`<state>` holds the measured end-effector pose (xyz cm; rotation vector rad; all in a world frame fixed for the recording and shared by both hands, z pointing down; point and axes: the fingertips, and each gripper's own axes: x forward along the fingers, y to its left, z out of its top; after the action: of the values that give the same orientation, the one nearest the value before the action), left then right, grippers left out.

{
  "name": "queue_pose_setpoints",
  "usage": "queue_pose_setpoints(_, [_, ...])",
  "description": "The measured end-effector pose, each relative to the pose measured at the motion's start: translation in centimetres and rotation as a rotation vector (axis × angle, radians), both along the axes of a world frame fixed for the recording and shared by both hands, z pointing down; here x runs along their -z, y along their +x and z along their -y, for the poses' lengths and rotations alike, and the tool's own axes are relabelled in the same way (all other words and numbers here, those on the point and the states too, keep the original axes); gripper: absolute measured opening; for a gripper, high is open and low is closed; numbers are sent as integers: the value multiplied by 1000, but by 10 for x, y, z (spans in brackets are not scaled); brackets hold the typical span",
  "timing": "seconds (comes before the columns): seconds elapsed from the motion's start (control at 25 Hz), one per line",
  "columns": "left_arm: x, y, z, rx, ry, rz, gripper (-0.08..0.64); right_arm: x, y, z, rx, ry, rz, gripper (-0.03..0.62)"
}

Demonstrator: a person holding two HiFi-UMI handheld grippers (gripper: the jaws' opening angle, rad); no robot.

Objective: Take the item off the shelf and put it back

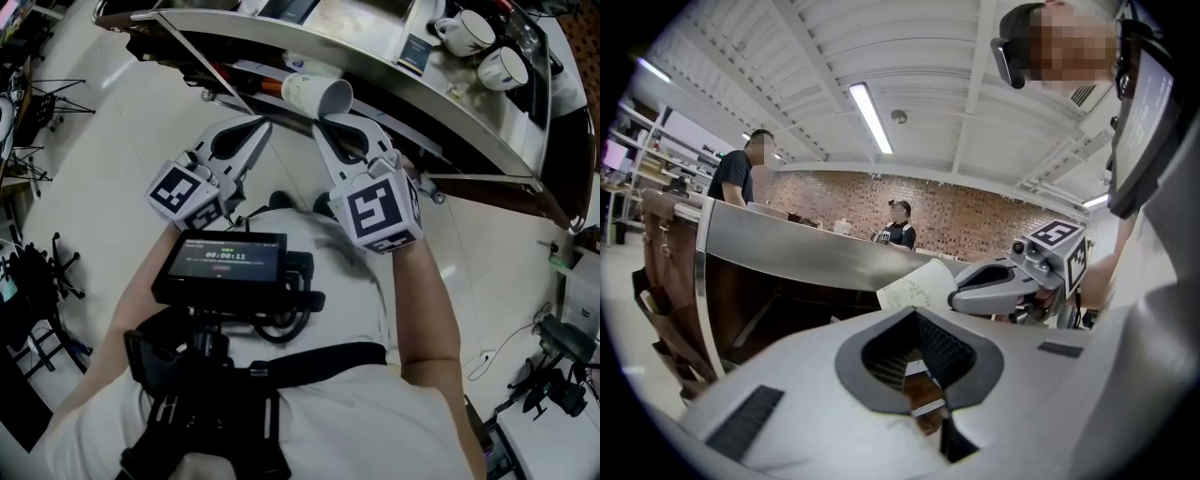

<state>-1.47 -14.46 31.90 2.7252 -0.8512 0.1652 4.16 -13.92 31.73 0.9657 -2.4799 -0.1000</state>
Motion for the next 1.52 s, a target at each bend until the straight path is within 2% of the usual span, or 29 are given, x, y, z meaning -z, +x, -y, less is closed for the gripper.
queue_pose_setpoints(0.88, [-9, -22, 1, 24, -10, -10, 3, -8, -25, 2, 32, -19, -40, 17])
queue_pose_setpoints(1.12, [-10, -21, 0, 29, -15, -22, 3, -11, -24, 1, 23, -59, -20, 17])
queue_pose_setpoints(1.36, [-19, -19, -5, 34, -33, -21, 3, -27, -23, -4, 41, -76, -94, 17])
queue_pose_setpoints(1.52, [-26, -16, -10, 44, -57, -24, 3, -50, -12, -6, 51, -110, -179, 17])
